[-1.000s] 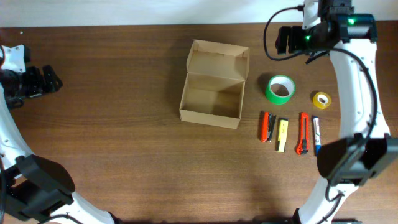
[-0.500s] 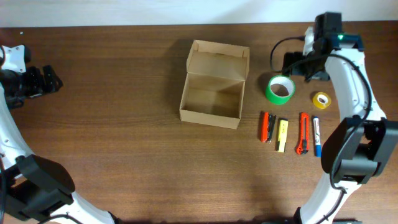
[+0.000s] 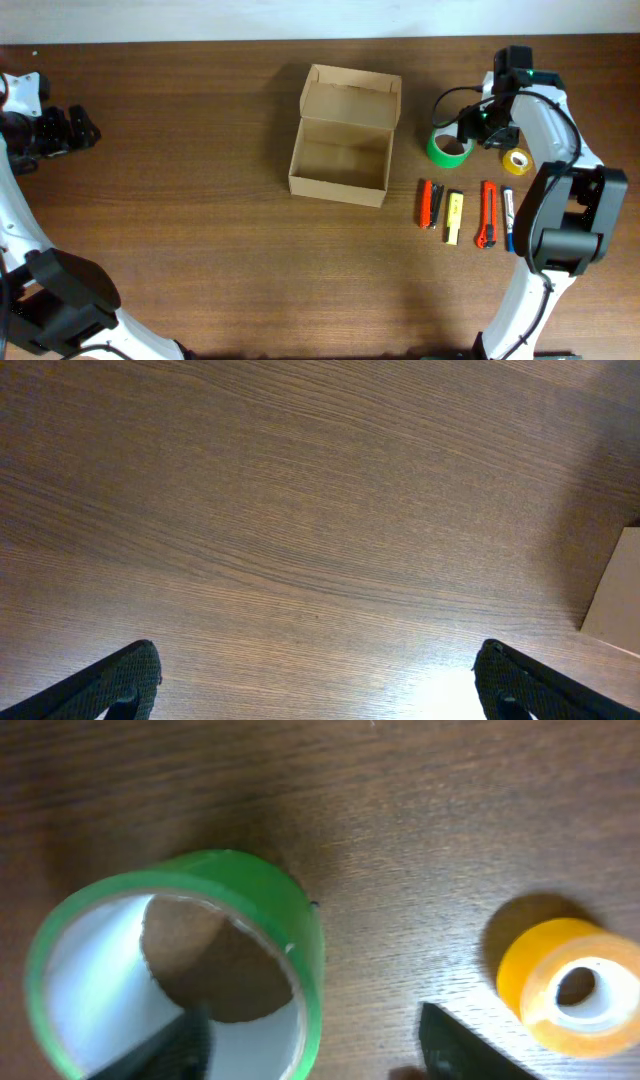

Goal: Pack container
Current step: 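Lower the right gripper into the green tape roll and grasp it, then lift the green tape with the right gripper and carry it over the box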

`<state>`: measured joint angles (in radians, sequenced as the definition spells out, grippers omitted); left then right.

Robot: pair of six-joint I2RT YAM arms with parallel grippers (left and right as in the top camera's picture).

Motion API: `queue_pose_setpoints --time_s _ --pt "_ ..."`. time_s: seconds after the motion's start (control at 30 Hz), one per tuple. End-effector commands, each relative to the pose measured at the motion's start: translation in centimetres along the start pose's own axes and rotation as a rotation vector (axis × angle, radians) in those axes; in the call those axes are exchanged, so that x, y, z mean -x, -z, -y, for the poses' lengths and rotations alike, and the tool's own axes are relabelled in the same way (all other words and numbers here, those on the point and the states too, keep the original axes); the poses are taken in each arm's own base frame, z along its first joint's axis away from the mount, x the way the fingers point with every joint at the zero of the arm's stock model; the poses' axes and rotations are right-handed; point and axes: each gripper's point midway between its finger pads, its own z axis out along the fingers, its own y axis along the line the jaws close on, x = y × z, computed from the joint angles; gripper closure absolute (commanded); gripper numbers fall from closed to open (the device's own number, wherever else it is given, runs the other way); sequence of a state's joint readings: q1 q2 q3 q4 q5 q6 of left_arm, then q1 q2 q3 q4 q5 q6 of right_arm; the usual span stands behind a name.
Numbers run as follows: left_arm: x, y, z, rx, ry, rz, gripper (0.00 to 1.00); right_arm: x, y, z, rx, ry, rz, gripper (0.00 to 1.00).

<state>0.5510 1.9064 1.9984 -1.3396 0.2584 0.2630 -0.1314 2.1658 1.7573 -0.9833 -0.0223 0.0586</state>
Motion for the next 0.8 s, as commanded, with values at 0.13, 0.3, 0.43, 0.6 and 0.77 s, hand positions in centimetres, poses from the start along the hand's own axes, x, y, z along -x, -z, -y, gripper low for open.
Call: queue_pose_setpoints --time_s 0.13,0.3,0.43,0.6,0.77 --pt "0.0 0.0 0.2 -0.011 -0.015 0.002 0.0 -1.0 -2.9 0.8 -0.021 -0.015 -0.061 0.42" --pt "0.0 0.0 0.2 -0.011 -0.016 0.002 0.0 -1.3 -4.0 0.8 -0.022 -0.015 -0.084 0.56" --pt "0.0 0.0 0.2 -0.011 -0.015 0.002 0.0 -1.8 -4.8 0.8 -0.019 -0.02 -0.107 0.73" --pt "0.0 0.0 0.2 -0.011 -0.015 0.002 0.0 -1.8 -4.8 0.7 -0.016 -0.019 -0.11 0.92" --pt "0.0 0.0 0.2 -0.011 -0.015 0.002 0.0 -1.0 -3.6 -0.3 0.037 -0.02 -0.087 0.96"
